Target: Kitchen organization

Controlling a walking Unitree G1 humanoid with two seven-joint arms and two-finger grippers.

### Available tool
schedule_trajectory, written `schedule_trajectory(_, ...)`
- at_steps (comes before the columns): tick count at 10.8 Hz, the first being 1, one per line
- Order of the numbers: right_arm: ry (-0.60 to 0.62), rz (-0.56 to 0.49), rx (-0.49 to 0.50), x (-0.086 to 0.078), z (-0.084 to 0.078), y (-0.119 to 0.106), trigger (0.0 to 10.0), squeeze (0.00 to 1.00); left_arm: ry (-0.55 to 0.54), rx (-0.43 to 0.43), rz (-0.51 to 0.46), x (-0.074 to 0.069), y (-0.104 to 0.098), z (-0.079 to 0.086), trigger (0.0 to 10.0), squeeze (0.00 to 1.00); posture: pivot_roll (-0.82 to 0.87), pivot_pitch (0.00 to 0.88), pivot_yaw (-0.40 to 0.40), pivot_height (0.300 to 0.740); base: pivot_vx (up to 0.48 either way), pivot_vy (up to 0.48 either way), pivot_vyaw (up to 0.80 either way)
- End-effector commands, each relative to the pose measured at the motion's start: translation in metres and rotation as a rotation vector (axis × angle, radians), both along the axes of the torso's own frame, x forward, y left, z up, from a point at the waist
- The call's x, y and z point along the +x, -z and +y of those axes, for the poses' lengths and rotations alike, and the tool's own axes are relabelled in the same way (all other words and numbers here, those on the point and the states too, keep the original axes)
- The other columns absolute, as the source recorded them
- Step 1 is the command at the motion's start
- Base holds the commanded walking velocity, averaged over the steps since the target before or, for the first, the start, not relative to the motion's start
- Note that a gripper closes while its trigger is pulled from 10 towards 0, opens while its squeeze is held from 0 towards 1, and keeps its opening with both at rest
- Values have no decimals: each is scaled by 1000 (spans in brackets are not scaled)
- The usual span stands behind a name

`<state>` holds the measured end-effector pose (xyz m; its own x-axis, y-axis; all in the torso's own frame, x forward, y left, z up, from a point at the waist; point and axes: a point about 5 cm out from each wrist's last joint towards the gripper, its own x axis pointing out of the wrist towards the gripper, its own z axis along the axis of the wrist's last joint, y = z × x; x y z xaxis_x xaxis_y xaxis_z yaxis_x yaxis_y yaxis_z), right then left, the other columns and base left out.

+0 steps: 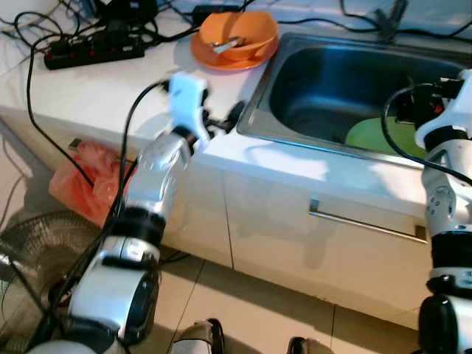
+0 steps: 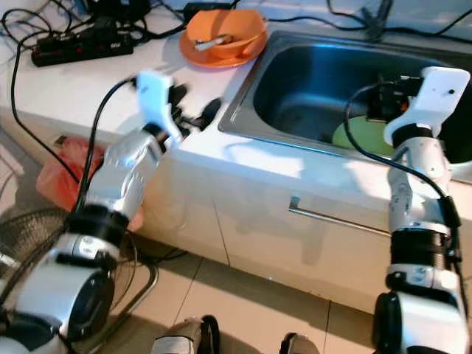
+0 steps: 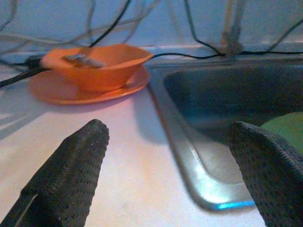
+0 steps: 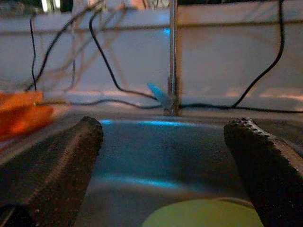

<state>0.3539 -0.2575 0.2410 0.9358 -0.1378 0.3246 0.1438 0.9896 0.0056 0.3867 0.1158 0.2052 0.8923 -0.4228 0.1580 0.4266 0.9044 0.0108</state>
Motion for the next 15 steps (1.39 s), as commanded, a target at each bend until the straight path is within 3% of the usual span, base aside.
schedule_trajectory(1, -2, 2, -7, -2, 5, 0, 10000, 0, -43, -21, -38, -2, -6, 3, 10000, 0, -36, 31, 68, 740, 0, 0, -800)
schedule_trajectory(4, -65, -14, -7, -6, 33, -3, 10000, 0, -101, -75, -75, -7, -7, 6, 10000, 0, -28, 38, 68, 740, 0, 0, -800)
schedule_trajectory(5, -87, -2, 33, -4, 42, 2, 10000, 0, -154, -86, -127, -9, -20, 7, 10000, 0, 2, 14, 67, 740, 0, 0, -800)
schedule_trajectory(8, -133, -7, 40, 0, 61, 3, 10000, 0, -264, -127, -169, -16, -23, 16, 10000, 0, 5, 0, 65, 740, 0, 0, 0)
schedule_trajectory(10, -182, 3, 24, -2, 72, 6, 10000, 0, -329, -148, -195, -19, -28, 26, 10000, 0, 9, 0, 56, 740, 392, 0, 0)
schedule_trajectory(15, -176, -7, 38, -4, 78, 11, 10000, 0, -311, -163, -216, -16, -37, 18, 10000, 0, -7, 0, 97, 740, 431, 0, 0)
